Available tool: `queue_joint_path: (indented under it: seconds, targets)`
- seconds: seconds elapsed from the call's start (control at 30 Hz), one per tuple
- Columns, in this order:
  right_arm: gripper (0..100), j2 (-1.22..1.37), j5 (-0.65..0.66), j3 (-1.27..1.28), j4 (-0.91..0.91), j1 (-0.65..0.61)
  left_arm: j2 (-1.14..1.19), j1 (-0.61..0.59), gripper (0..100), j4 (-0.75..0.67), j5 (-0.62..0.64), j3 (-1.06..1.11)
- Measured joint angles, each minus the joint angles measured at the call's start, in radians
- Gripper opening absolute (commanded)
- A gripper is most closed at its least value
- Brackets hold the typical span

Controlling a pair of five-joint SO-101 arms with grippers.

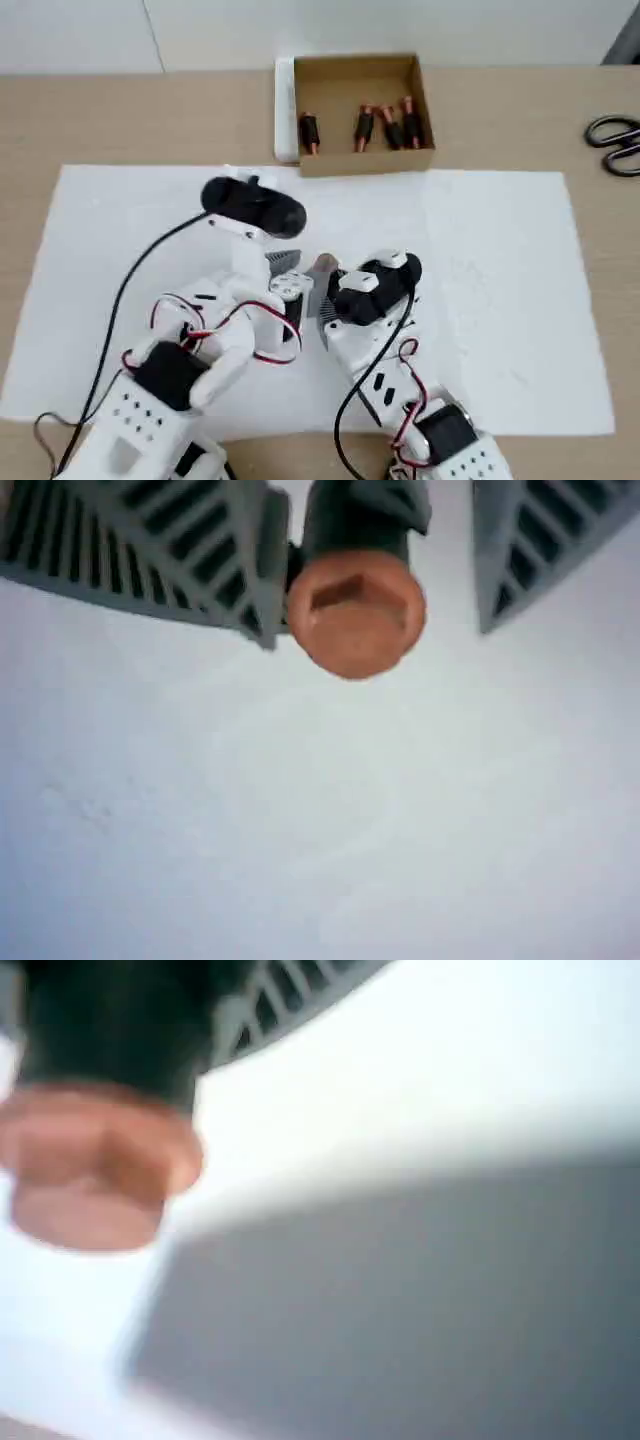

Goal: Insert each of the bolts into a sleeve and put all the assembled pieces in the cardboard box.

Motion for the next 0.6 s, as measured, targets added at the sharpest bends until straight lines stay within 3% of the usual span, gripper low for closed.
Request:
queue_joint_path:
  seconds: [0.17, 0.47, 0.6]
  targets:
    - [0.4, 0.0, 0.0, 0.0, 0.0, 0.0, 0.0, -0.046, 13, 0.089, -0.003, -0.123]
    - [0.4, 0.0, 0.023, -0.066, 0.0, 0.14, -0.002, -0.448, 13, 0.21, 0.0, -0.16]
    - [0.4, 0.078, 0.129, -0.199, -0.017, 0.16, -0.002, -0.489, 13, 0.213, 0.0, -0.063]
